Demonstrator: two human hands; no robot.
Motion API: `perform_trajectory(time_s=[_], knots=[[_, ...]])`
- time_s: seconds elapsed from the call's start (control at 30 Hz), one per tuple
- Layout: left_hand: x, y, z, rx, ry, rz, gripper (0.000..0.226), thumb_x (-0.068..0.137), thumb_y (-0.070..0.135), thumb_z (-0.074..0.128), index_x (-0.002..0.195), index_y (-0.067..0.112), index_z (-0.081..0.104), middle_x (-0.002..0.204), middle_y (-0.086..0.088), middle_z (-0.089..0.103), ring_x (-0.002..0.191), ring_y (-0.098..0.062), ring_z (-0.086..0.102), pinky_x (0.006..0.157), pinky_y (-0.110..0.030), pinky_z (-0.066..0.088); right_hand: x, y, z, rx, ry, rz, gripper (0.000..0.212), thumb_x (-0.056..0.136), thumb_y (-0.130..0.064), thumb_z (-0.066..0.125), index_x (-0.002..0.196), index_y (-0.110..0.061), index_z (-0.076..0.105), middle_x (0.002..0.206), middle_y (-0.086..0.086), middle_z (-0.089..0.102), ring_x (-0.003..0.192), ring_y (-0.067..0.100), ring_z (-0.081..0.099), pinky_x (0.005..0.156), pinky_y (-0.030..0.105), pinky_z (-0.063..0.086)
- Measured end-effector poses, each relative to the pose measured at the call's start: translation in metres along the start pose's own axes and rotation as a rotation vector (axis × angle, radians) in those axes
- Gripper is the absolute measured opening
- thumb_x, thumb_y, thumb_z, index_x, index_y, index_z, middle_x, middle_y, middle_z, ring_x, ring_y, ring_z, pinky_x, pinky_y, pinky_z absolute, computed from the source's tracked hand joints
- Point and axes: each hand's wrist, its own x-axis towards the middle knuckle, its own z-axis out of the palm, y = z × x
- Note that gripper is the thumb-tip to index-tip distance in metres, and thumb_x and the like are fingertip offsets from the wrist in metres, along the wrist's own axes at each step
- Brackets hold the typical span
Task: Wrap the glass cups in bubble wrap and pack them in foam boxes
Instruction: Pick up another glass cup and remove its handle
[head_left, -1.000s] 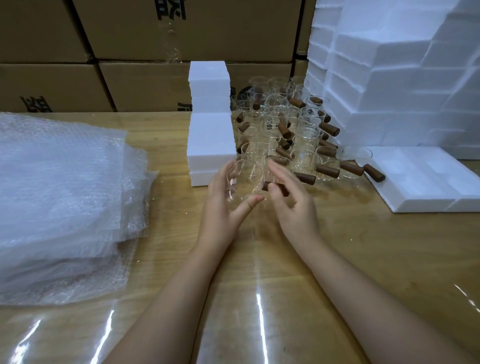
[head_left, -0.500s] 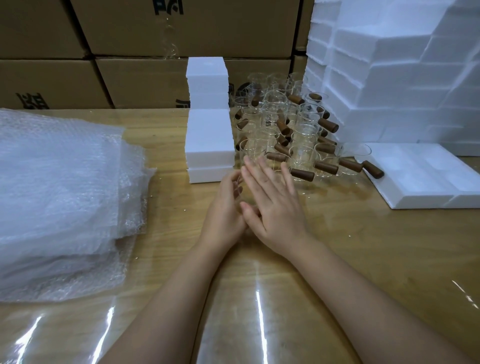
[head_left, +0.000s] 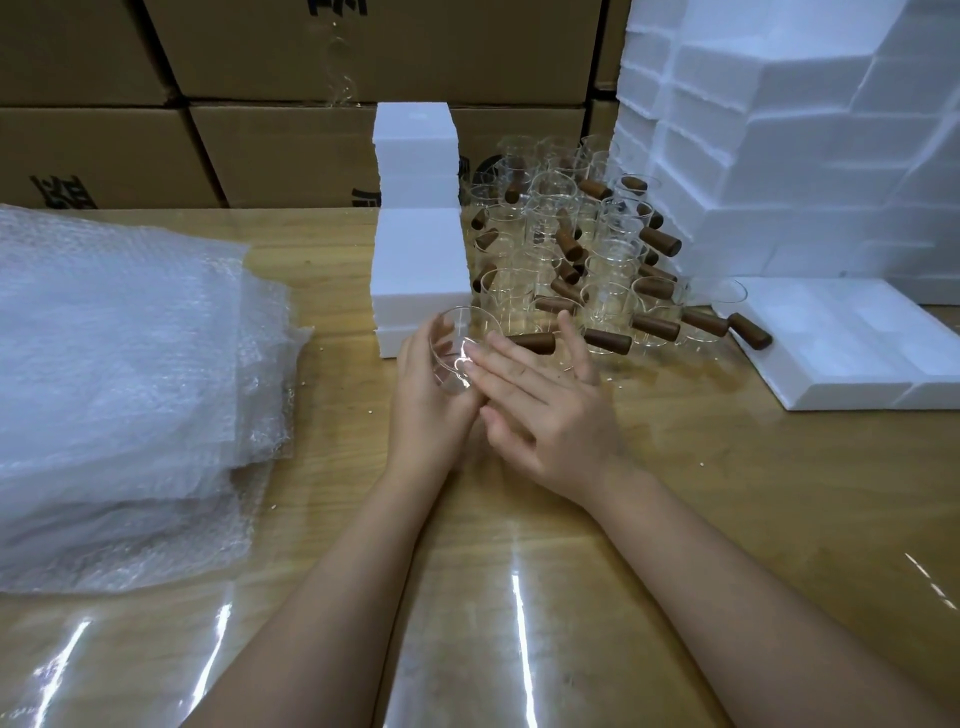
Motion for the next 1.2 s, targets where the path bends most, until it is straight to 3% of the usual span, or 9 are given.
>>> perform_trajectory(time_s=[0.17,0.33,0.47,0.63,0.73,0.83,1.0,1.1,1.2], knots=[[0.000,-0.002,0.001,0.056,-0.015,0.069,0.061,0.074,0.017,0.076,0.128,0.018,0.046,0.117,0.008,0.052,0.113,-0.014,0.055,0.098,-0.035,0.048,-0.001,0.005,0.000,-0.057,-0.016,0.145,0.035,0.095,-0.019,0.047,0.124,-0.006,0.062,0.133,0.006,0.057,0.124,0.016,0.054,0.113,0.055,0.021],[-0.003,-0.003,0.007,0.173,-0.101,0.160,0.068,0.075,0.018,0.074,0.135,0.006,0.045,0.118,-0.003,0.051,0.102,-0.015,0.054,0.087,-0.023,0.046,-0.002,0.003,0.002,-0.007,-0.158,0.231,0.050,0.095,-0.030,0.043,0.137,-0.003,0.047,0.147,0.011,0.041,0.136,0.020,0.039,0.117,0.046,0.019],[-0.005,-0.003,0.006,0.184,-0.184,0.175,0.066,0.078,0.012,0.072,0.137,0.010,0.043,0.123,0.000,0.049,0.105,-0.018,0.055,0.087,-0.026,0.049,-0.002,0.004,0.002,0.001,-0.256,0.219,0.056,0.096,-0.035,0.036,0.144,-0.006,0.037,0.154,0.008,0.029,0.144,0.022,0.022,0.119,0.044,0.011],[-0.002,-0.007,0.006,0.227,-0.110,0.171,0.062,0.079,0.011,0.060,0.138,0.007,0.042,0.116,0.003,0.048,0.102,0.012,0.046,0.083,0.001,0.034,-0.003,0.003,0.005,0.171,-0.222,0.120,0.043,0.093,-0.020,0.047,0.132,-0.004,0.054,0.145,0.008,0.045,0.138,0.021,0.035,0.116,0.045,0.022],[0.000,-0.010,0.005,0.221,-0.071,0.123,0.073,0.078,0.005,0.067,0.144,0.010,0.036,0.117,0.005,0.044,0.104,0.004,0.046,0.091,-0.011,0.040,-0.004,0.005,0.007,0.141,-0.114,0.115,0.027,0.087,-0.014,0.056,0.110,-0.005,0.069,0.124,0.005,0.064,0.121,0.019,0.056,0.111,0.047,0.030],[0.000,-0.008,0.006,0.158,-0.052,0.092,0.077,0.071,0.021,0.064,0.143,0.016,0.037,0.118,0.007,0.048,0.102,0.003,0.049,0.090,-0.015,0.042,-0.004,0.006,0.005,0.017,-0.021,0.152,0.017,0.085,-0.014,0.060,0.096,-0.013,0.073,0.104,-0.003,0.071,0.107,0.014,0.064,0.110,0.049,0.027],[0.001,-0.003,0.004,-0.052,-0.029,-0.096,0.073,0.060,0.046,0.075,0.126,0.038,0.046,0.100,0.015,0.060,0.076,0.010,0.057,0.072,-0.009,0.047,-0.003,0.007,0.000,0.045,-0.053,0.329,0.036,0.092,-0.029,0.044,0.120,-0.018,0.064,0.127,-0.004,0.061,0.125,0.018,0.050,0.112,0.051,0.021],[0.003,0.000,0.001,-0.103,-0.068,-0.180,0.057,0.058,0.057,0.076,0.106,0.033,0.058,0.091,0.011,0.065,0.069,0.005,0.062,0.067,-0.013,0.049,-0.002,0.007,-0.001,0.031,-0.085,0.274,0.047,0.092,-0.037,0.045,0.133,-0.015,0.054,0.138,-0.003,0.052,0.131,0.020,0.044,0.113,0.053,0.019],[0.001,0.000,-0.001,-0.211,-0.120,-0.191,0.048,0.068,0.051,0.078,0.099,0.016,0.064,0.079,0.007,0.068,0.065,0.004,0.065,0.057,-0.009,0.047,-0.004,0.009,-0.001,-0.110,-0.071,0.150,0.060,0.083,-0.049,0.059,0.132,-0.014,0.054,0.129,0.001,0.059,0.123,0.022,0.048,0.110,0.059,0.022]])
